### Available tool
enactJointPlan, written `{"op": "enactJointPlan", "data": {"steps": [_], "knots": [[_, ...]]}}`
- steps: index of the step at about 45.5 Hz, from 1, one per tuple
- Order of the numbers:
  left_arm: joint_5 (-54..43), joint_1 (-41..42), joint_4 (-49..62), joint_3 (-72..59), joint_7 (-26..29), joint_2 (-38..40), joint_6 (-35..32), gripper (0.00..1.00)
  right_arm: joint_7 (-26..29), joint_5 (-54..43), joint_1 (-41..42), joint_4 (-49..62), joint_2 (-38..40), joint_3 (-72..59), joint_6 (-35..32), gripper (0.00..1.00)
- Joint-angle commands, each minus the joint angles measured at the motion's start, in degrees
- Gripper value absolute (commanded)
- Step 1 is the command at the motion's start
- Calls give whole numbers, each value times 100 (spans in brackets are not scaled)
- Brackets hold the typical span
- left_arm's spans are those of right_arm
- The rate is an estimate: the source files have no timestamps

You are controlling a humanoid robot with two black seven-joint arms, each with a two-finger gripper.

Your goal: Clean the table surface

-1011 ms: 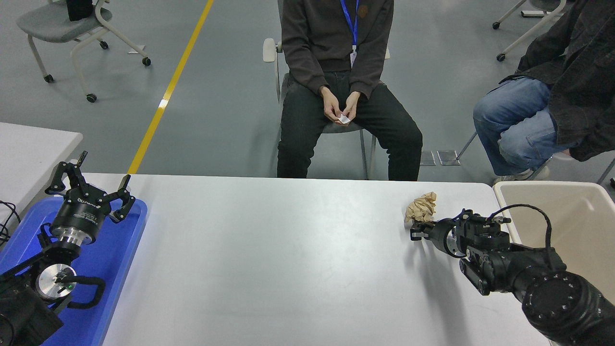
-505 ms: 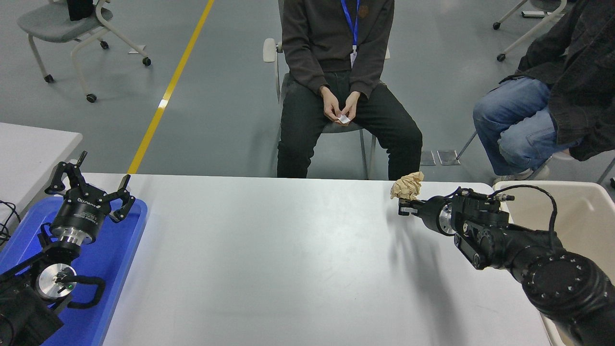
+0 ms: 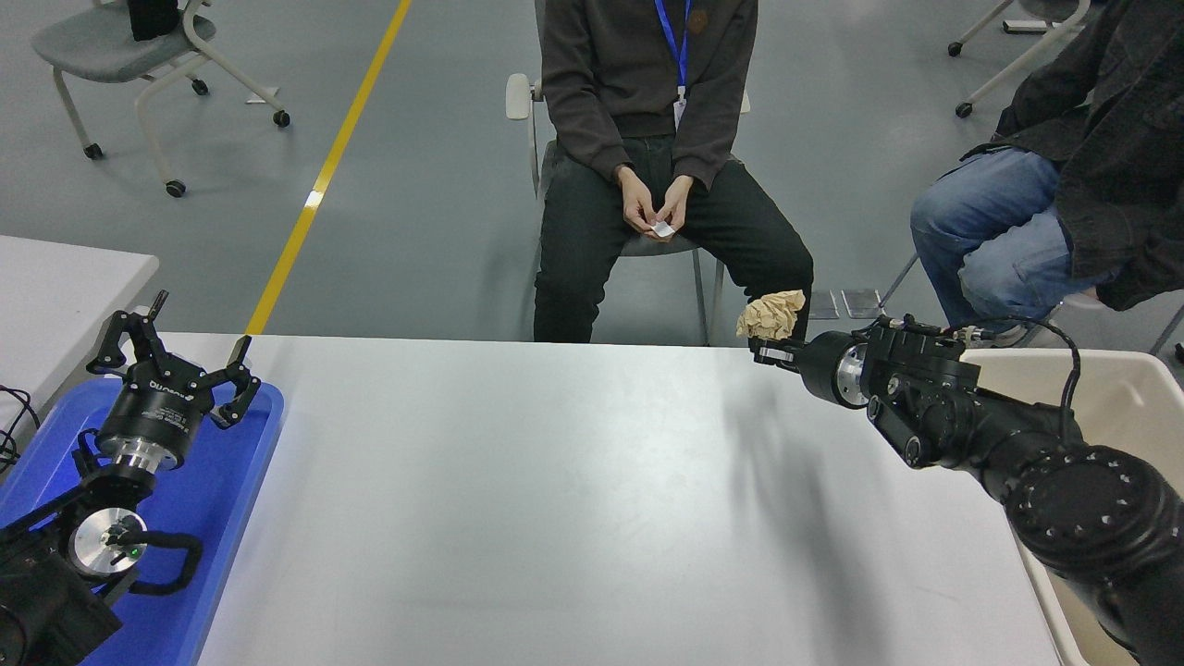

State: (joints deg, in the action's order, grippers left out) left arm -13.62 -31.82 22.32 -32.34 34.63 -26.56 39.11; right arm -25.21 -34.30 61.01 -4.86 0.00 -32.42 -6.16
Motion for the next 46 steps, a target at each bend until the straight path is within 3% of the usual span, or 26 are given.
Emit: {"op": "enactJointPlan", "data": {"steps": [1, 12, 17, 27, 46], "knots": [[0, 0, 0, 0, 0, -7, 0, 100, -10, 46, 140, -50, 0, 131, -52, 0], [0, 0, 0, 0, 0, -7, 0, 100, -10, 38, 8, -181, 0, 429, 18, 0], [0, 0, 0, 0, 0, 2, 0, 100, 43, -6, 113, -944, 0, 834, 149, 0], [0, 0, 0, 0, 0, -7, 0, 100, 219, -50, 324, -3028, 992, 887, 1169, 0], [0, 0, 0, 0, 0, 2, 0, 100, 201, -41, -71, -4426, 2706, 2222, 1301, 0]]}}
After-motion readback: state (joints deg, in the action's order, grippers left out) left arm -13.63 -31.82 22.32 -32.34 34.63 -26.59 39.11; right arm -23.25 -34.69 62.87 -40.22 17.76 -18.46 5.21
